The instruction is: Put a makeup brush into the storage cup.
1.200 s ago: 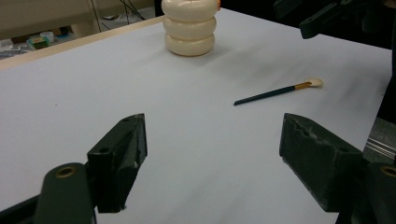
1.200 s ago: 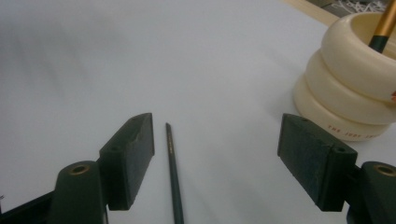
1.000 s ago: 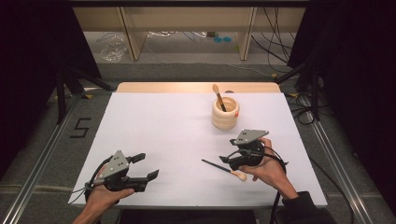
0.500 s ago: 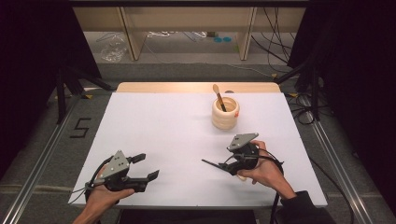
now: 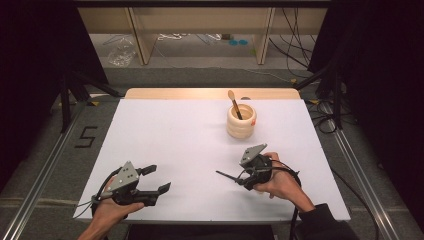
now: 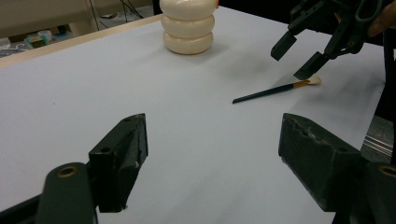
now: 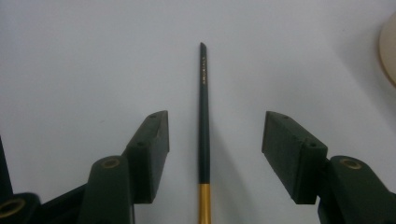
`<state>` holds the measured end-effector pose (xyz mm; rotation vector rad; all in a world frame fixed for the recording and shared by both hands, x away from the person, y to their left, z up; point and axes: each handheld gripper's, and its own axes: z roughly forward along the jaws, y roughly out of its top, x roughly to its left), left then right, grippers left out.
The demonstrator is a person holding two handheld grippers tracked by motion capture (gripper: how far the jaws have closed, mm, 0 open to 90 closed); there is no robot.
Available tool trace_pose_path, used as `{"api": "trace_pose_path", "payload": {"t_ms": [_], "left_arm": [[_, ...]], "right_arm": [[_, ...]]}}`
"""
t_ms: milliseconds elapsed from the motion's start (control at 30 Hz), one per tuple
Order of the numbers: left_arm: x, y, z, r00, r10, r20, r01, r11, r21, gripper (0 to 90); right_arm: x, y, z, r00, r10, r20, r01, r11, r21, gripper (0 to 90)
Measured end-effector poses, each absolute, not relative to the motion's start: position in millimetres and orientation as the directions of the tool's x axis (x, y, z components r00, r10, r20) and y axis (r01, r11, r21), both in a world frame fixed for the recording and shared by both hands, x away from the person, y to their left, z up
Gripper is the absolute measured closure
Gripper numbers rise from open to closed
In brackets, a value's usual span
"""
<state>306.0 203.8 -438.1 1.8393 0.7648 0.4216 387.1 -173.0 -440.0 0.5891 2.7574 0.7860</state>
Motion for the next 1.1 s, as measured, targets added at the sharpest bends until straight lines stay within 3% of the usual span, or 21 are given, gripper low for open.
{"api": "trace_pose_path", "payload": {"t_ms": [1100], "left_arm": [[306.8, 202.4, -438.6, 0.736, 0.673, -0.071, 0.307, -0.238, 0.922, 23.7]], "right_arm": [[401.2, -157.2, -453.6, -0.928, 0.369, -0.045, 0.331, 0.875, 0.352, 64.6]]}}
